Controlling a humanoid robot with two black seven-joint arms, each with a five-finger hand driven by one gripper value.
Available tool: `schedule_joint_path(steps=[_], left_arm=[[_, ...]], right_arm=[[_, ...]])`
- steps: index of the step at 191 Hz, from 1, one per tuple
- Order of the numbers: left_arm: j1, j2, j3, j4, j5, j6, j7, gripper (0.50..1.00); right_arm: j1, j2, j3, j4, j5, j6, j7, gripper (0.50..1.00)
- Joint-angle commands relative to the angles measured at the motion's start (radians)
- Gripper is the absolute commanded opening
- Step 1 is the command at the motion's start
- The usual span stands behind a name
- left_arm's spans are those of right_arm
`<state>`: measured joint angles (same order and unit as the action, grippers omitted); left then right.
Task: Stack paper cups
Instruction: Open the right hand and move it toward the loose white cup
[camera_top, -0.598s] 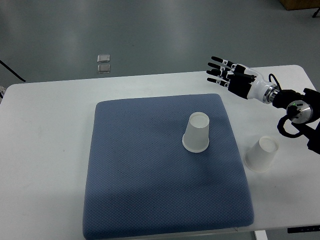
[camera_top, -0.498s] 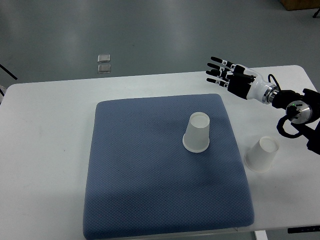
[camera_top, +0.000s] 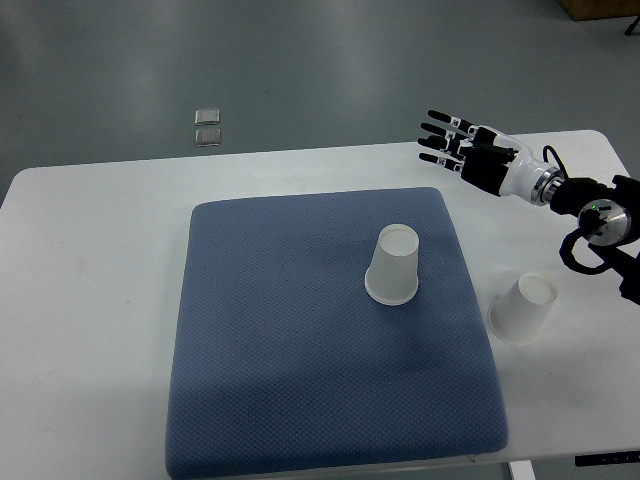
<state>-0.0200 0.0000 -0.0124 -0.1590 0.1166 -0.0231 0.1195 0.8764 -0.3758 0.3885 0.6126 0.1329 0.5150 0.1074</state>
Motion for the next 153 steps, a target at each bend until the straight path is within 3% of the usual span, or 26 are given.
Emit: schedule_joint_path(steps=[1,87,134,153], left_arm=[[0.0,0.0,-0.001,-0.001,0.0,0.0,0.0,1.0],[0.0,0.0,-0.001,-0.001,0.0,0.0,0.0,1.0],[0.0,0.0,0.0,-0.001,0.0,0.0,0.0,1.0],[0.0,0.0,0.0,-0.001,0.0,0.0,0.0,1.0]], right_arm=[[0.001,-0.006,-0.002,0.001,-0.001,0.002,0.0,0.924],[0.022,-0.077,-0.005,0.003,-0.213,0.003,0.072,0.921],[0.064,-0.147,-0.003,0.03,-0.562,0.02,0.118,0.919],[0.068,-0.21,-0.002,0.105,-0.705,0.02,0.133,0.919]])
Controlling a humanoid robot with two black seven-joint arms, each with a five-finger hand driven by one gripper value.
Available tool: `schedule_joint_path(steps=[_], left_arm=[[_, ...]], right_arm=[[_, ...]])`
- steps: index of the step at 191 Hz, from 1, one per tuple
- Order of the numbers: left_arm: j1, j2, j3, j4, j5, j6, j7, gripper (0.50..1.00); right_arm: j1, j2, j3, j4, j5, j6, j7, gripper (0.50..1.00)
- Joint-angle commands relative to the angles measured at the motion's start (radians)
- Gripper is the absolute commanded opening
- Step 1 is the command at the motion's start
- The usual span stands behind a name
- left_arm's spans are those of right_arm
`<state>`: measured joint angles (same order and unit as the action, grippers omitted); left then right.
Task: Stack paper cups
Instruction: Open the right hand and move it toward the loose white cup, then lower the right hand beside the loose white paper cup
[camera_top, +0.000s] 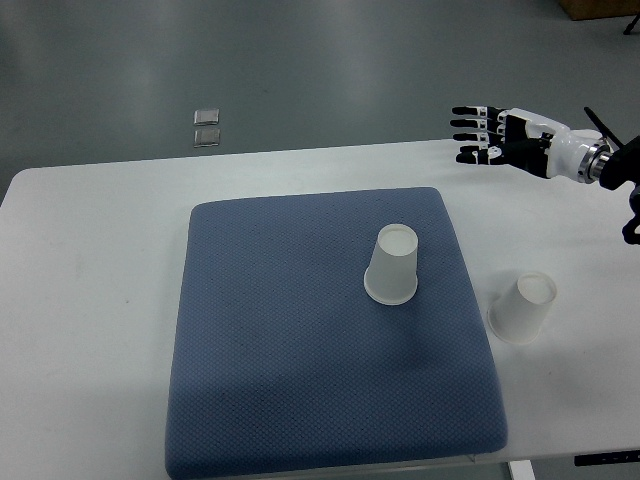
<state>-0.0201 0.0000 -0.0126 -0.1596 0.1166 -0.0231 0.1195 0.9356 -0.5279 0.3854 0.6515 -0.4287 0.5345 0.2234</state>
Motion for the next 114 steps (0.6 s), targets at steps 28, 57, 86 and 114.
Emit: schedule_joint_path(steps=[28,57,86,114], left_arm=[[0.0,0.0,0.0,0.0,0.0,0.0,0.0,1.0],[0.0,0.0,0.0,0.0,0.0,0.0,0.0,1.0],[0.0,0.0,0.0,0.0,0.0,0.0,0.0,1.0],[0.0,0.0,0.0,0.0,0.0,0.0,0.0,1.0]], right_arm=[[0.028,-0.146,-0.013,0.212,-0.325,0.001,0.042,0.919],[0.042,-0.267,-0.016,0.367,-0.544,0.001,0.071,0.919],[0.043,-0.374,-0.04,0.502,-0.728,0.001,0.119,0.919],[0.058,-0.472,-0.097,0.608,-0.822,0.001,0.157,0.919]])
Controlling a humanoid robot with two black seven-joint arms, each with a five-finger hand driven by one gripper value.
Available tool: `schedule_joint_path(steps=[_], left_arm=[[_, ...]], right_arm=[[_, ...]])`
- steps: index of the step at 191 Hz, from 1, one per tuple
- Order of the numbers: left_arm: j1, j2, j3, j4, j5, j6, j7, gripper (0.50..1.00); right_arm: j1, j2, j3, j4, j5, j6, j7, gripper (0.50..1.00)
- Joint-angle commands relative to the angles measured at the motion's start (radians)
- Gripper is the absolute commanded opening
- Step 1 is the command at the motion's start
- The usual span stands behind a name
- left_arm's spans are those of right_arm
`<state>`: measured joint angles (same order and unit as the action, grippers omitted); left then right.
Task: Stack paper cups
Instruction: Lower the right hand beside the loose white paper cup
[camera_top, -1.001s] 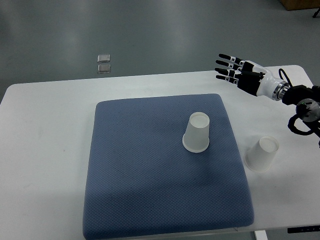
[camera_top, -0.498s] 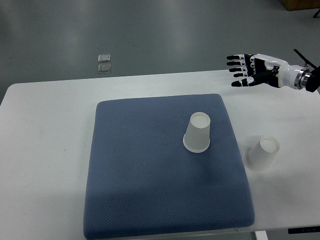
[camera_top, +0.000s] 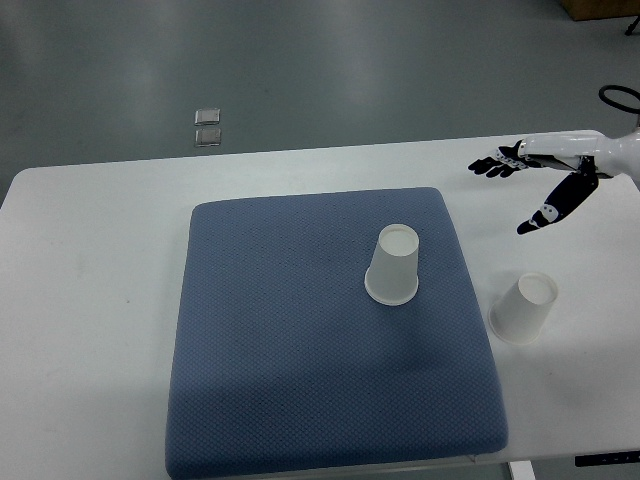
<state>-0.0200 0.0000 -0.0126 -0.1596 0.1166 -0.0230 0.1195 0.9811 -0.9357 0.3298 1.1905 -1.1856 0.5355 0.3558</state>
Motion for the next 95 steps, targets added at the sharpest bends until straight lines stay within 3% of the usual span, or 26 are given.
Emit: schedule_joint_path(steps=[1,29,95], left_arm=[[0.0,0.0,0.0,0.0,0.0,0.0,0.0,1.0],[0.0,0.0,0.0,0.0,0.0,0.0,0.0,1.0],[0.0,0.0,0.0,0.0,0.0,0.0,0.0,1.0]], right_arm=[[0.016,-0.071,-0.049,0.078,-0.074,0.0,0.026,0.919],[0.027,-0.12,-0.135,0.162,-0.181,-0.029,0.034,0.919],[-0.002,-0.098,-0.268,0.161,-0.206,-0.216,0.0,0.917]])
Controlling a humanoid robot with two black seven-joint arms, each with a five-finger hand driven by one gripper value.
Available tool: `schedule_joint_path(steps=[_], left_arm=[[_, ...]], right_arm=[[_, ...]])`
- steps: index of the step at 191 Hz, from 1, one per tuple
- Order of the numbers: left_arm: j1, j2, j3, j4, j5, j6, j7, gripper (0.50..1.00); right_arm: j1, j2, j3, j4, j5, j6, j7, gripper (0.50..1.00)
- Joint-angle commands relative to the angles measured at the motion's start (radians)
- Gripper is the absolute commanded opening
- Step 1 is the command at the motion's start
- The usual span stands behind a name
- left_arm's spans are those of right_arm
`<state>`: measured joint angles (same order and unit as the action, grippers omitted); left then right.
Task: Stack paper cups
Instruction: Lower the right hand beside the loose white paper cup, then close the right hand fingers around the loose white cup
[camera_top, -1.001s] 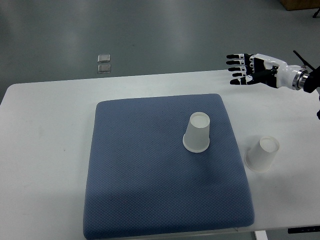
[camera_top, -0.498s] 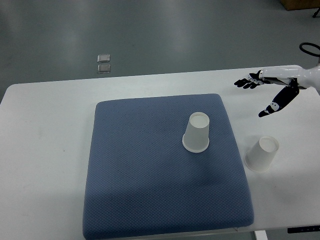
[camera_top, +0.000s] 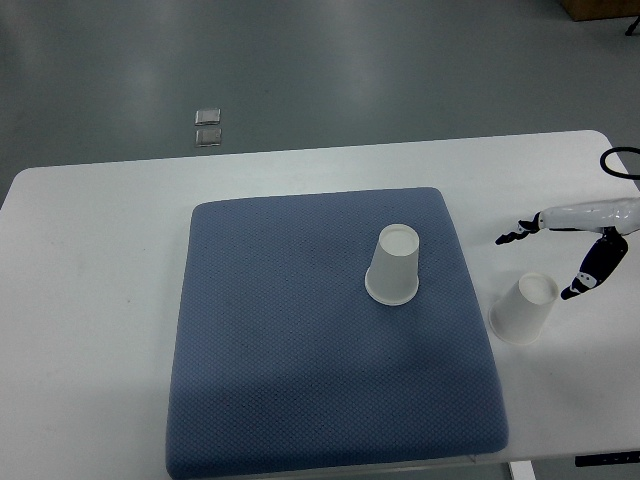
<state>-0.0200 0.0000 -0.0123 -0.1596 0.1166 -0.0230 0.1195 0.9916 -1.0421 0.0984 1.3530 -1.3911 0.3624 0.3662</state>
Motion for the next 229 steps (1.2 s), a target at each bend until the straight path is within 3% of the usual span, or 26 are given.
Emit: schedule_joint_path(steps=[1,105,131,149,208,229], left_arm=[[0.0,0.0,0.0,0.0,0.0,0.0,0.0,1.0],[0.0,0.0,0.0,0.0,0.0,0.0,0.0,1.0],[0.0,0.0,0.0,0.0,0.0,0.0,0.0,1.0],[0.0,0.0,0.0,0.0,0.0,0.0,0.0,1.0],[0.0,0.0,0.0,0.0,0.0,0.0,0.0,1.0],[0.0,0.0,0.0,0.0,0.0,0.0,-0.001,1.0]], right_arm=[[-0.013,0.008,-0.037,-0.002,0.0,-0.043,-0.01,0.917],[-0.114,0.096,-0.049,-0.075,-0.026,-0.151,-0.047,0.901],[-0.12,0.122,-0.049,-0.1,-0.028,-0.151,-0.047,0.86],[-0.12,0.122,-0.049,-0.1,-0.026,-0.151,-0.047,0.797],[-0.119,0.122,-0.049,-0.095,-0.025,-0.149,-0.044,0.754],[-0.117,0.119,-0.049,-0.086,-0.026,-0.149,-0.041,0.682]])
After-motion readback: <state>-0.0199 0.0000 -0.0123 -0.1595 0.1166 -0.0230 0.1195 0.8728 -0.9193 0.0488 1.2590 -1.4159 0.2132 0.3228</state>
